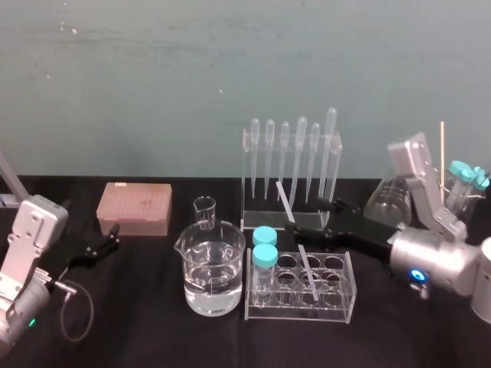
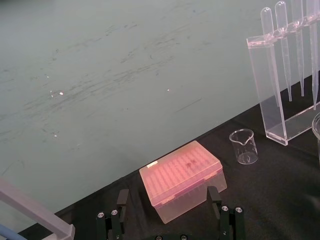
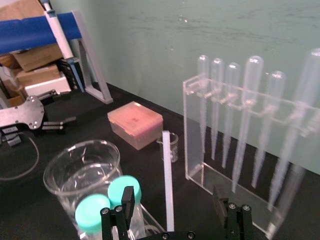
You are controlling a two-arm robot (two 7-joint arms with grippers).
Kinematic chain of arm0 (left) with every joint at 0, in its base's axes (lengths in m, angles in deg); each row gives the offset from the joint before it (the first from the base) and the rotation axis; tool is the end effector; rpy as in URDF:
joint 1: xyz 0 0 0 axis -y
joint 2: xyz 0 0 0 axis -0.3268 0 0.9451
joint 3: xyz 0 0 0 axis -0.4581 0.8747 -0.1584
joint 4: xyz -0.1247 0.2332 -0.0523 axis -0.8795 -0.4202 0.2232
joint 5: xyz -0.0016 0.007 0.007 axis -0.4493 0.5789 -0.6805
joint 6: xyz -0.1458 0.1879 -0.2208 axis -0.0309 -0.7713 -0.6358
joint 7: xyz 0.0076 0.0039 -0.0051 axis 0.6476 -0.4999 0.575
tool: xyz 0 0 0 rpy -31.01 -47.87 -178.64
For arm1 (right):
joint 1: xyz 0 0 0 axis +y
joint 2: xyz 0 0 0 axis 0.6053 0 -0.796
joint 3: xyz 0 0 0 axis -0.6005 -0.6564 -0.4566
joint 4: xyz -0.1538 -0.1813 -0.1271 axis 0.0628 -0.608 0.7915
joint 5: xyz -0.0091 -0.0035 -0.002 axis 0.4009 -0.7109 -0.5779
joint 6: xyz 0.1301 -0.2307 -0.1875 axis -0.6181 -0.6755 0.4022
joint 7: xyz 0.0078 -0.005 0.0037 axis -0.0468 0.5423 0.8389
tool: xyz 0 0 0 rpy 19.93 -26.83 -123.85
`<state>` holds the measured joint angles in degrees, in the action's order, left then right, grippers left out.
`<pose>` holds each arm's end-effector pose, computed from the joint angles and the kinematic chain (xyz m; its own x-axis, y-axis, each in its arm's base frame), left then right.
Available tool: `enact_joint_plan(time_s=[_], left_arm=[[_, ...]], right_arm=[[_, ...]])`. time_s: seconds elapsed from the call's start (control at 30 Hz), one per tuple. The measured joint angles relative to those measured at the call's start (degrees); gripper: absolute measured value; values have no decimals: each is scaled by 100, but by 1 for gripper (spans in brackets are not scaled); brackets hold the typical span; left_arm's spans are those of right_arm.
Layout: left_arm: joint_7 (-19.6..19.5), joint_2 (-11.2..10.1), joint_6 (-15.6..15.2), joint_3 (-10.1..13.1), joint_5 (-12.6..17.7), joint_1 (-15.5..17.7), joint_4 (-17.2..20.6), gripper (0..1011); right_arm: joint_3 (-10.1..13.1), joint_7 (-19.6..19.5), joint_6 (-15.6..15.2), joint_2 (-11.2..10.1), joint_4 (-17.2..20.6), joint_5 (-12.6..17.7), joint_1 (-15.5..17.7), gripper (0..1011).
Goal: Pick up the stirring rod with one hand, then place it down.
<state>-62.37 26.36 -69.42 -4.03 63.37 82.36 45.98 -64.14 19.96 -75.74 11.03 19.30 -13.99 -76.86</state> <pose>0.3696 0.0668 -0.2886 0.2922 0.8802 0.3739 -0.9553 0.2873 0.0702 0.4239 -0.0324 -0.2190 0.7156 -0.6974 -0.0398 0.6738 0.7041 -0.2242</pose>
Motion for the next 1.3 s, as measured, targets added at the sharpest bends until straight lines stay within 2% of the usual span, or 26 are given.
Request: enact_joint_plan(time_s=[0.2, 0.43, 0.7, 1.03, 1.23, 1.3], left_arm=[[0, 0, 0, 0, 0, 0, 0, 1000], [0, 0, 0, 0, 0, 0, 0, 1000], [0, 0, 0, 0, 0, 0, 0, 1000], [0, 0, 0, 0, 0, 0, 0, 1000], [0, 0, 0, 0, 0, 0, 0, 1000], [0, 0, 0, 0, 0, 0, 0, 1000]], right_arm=[[-134, 154, 89, 362, -544, -56, -380, 1000], [-282, 305, 108, 561, -959, -166, -640, 1000], [-320, 415, 179, 631, -1118, -214, -722, 1000], [-317, 409, 166, 628, -1109, -211, -720, 997], [-313, 408, 157, 625, -1104, -208, -717, 883], [-312, 408, 154, 624, -1102, -207, -716, 814]])
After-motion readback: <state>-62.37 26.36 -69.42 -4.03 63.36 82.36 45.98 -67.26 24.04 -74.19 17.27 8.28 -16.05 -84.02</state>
